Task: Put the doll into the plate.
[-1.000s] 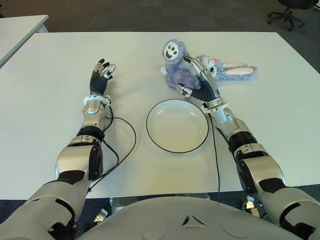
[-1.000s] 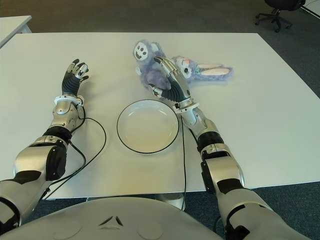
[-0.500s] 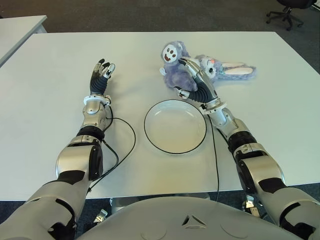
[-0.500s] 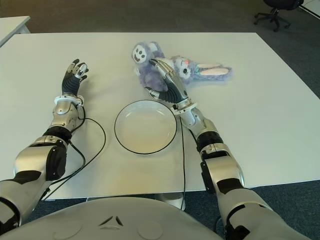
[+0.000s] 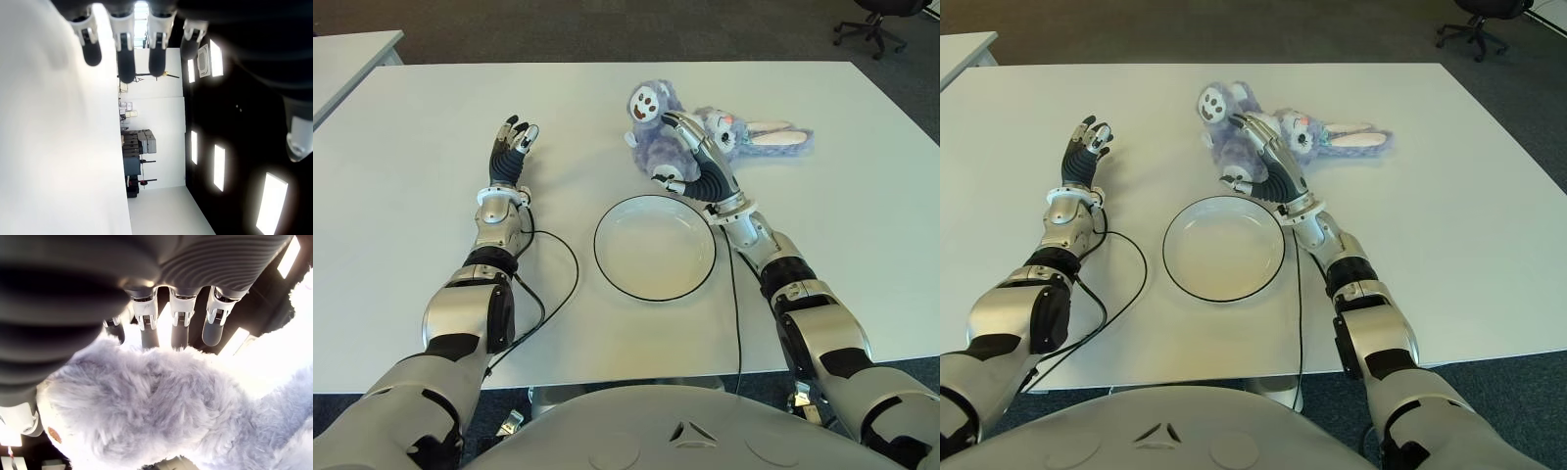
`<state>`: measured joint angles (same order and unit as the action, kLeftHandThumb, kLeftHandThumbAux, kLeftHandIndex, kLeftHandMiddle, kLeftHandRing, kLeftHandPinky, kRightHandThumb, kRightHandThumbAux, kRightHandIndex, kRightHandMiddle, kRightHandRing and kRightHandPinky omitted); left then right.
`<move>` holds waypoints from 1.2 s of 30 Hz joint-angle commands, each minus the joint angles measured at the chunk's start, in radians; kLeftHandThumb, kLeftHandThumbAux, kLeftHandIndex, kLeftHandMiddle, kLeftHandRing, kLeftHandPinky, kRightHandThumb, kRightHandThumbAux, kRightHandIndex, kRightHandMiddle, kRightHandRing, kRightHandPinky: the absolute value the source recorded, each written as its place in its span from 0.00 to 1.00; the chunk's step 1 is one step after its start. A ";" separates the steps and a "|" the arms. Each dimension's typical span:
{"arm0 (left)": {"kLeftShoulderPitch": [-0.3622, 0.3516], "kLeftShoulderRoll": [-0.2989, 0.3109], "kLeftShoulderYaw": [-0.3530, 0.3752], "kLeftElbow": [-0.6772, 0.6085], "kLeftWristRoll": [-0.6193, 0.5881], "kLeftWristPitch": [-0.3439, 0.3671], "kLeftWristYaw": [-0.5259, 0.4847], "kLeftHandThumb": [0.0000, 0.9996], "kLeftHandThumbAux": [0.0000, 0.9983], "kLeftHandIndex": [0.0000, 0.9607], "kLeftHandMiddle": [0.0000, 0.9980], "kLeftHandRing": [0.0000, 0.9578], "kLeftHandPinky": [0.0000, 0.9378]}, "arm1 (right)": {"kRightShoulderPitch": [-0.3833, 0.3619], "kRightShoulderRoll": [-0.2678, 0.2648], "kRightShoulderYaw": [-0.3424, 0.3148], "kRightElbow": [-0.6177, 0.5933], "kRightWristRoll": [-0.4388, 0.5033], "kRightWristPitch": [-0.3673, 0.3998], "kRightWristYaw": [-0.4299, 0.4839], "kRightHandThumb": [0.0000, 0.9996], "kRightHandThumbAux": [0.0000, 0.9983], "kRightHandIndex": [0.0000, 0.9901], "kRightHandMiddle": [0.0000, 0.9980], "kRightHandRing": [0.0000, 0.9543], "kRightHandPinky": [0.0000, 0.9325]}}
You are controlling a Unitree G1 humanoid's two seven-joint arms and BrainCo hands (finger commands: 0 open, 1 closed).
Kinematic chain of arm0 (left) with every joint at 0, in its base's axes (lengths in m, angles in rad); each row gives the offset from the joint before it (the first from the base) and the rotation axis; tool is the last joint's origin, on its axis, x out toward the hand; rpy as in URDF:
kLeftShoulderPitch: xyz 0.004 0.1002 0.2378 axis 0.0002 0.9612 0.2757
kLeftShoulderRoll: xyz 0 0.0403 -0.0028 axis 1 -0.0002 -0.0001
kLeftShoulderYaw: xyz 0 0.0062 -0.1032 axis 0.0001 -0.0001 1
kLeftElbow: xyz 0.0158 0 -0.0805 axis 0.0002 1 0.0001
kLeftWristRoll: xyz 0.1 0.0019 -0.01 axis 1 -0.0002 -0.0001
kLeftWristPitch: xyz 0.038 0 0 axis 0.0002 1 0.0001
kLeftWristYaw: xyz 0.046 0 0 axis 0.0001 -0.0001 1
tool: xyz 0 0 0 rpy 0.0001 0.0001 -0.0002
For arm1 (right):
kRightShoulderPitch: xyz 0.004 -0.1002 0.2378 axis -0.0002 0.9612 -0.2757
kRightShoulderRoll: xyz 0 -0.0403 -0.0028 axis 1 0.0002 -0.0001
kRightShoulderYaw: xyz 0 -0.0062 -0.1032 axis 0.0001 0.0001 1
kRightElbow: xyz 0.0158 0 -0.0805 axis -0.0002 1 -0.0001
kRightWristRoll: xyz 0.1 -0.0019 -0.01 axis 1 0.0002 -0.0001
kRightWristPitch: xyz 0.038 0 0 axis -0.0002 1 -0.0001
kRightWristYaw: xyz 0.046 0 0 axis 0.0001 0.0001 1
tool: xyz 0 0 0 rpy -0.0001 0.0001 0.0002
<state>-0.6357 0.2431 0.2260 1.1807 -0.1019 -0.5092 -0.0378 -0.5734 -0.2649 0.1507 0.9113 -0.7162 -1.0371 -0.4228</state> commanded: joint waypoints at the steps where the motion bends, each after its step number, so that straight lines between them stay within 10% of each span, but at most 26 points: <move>1: 0.090 -0.034 0.007 0.053 -0.006 0.069 -0.017 0.00 0.46 0.00 0.15 0.17 0.16 | 0.363 0.115 0.005 0.240 0.163 -0.011 0.097 0.27 0.49 0.04 0.09 0.06 0.00; 12: 0.087 -0.038 0.007 0.054 -0.006 0.066 -0.014 0.00 0.45 0.00 0.14 0.17 0.10 | 0.359 0.068 0.028 0.204 0.099 0.029 -0.015 0.18 0.45 0.04 0.09 0.06 0.02; 36: 0.088 -0.034 0.003 0.051 -0.003 0.070 -0.014 0.00 0.45 0.00 0.13 0.15 0.12 | 0.328 0.034 0.093 0.218 0.056 -0.001 -0.146 0.46 0.42 0.05 0.13 0.10 0.09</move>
<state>-0.6365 0.2416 0.2248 1.1795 -0.1019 -0.5093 -0.0378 -0.5715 -0.2901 0.1845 0.9114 -0.6658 -1.0473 -0.5345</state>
